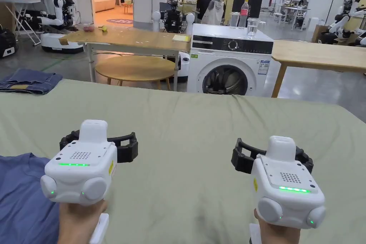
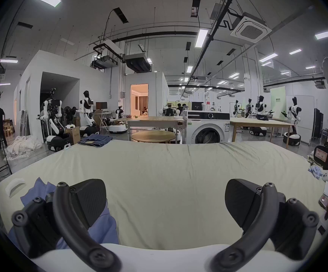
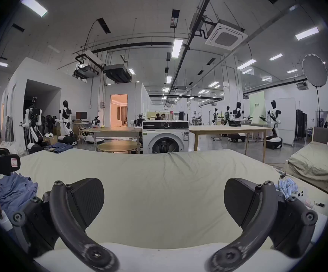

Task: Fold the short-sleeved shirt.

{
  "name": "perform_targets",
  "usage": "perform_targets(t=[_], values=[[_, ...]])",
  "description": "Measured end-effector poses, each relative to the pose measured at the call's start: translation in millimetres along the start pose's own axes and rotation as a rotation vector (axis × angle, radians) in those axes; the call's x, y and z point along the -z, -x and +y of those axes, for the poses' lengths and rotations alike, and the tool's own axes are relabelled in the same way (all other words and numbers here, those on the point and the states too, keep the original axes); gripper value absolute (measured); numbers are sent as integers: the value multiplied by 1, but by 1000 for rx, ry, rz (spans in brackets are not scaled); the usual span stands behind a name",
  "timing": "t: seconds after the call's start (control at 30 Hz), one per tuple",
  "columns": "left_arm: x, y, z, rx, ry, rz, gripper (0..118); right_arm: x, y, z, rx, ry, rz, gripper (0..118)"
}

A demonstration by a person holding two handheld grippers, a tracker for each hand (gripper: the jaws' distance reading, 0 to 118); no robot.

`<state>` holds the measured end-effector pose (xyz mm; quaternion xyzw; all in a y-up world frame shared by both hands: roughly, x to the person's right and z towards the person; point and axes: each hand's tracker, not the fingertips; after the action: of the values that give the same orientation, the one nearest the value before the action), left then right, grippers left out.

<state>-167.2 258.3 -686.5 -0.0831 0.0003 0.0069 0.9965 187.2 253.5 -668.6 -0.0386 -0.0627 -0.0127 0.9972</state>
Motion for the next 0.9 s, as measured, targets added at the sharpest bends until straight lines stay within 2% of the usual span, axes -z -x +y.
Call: perform_targets(t=[0.23,0.53,0.9], values=[[-6,-8,-4,42,-2,-7,118,-1,0,-1,-25,-1,-3,118],[-12,-2,-1,-27,-24,0,118,-2,2,-1,-30,5,-2,118],[-13,-6,3,18,-28,-7,118,-5,4,0,-42,12,-2,118]])
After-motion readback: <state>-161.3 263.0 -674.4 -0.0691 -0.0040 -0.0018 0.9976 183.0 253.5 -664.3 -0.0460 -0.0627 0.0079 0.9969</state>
